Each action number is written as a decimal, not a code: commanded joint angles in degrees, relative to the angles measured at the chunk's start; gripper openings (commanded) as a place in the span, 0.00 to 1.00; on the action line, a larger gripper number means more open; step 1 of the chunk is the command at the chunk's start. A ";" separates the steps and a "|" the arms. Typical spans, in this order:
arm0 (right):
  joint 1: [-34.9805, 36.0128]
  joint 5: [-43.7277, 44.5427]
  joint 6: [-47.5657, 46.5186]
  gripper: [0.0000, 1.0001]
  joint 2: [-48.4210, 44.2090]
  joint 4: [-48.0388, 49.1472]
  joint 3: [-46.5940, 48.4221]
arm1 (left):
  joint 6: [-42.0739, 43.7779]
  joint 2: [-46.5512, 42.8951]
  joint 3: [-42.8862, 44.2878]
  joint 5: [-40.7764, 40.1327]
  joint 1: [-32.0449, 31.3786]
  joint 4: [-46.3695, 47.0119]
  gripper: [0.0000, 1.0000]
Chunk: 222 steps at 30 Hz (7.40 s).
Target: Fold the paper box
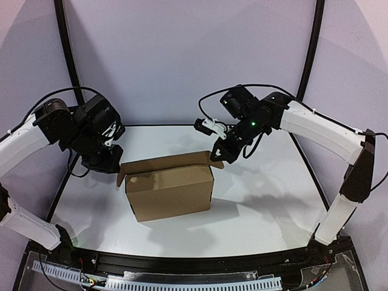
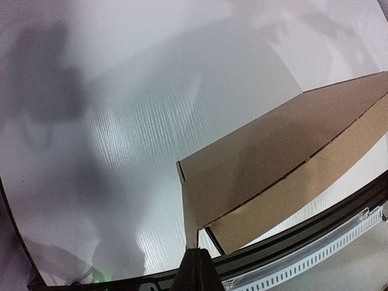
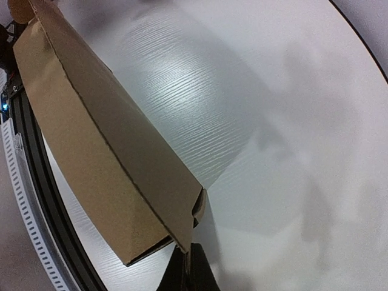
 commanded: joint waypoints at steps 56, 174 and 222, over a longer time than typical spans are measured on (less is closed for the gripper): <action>9.54 17.60 47.61 0.00 -5.21 18.45 -9.48 | -29.28 2.83 -2.18 0.94 -0.39 6.16 0.01; 32.78 44.54 48.83 0.00 -19.38 48.25 -49.05 | -36.32 1.15 -19.01 1.41 -3.09 14.08 0.02; 9.14 7.98 16.18 0.94 -33.67 19.87 -27.65 | -10.42 -10.78 -11.41 -0.33 -3.13 10.49 0.99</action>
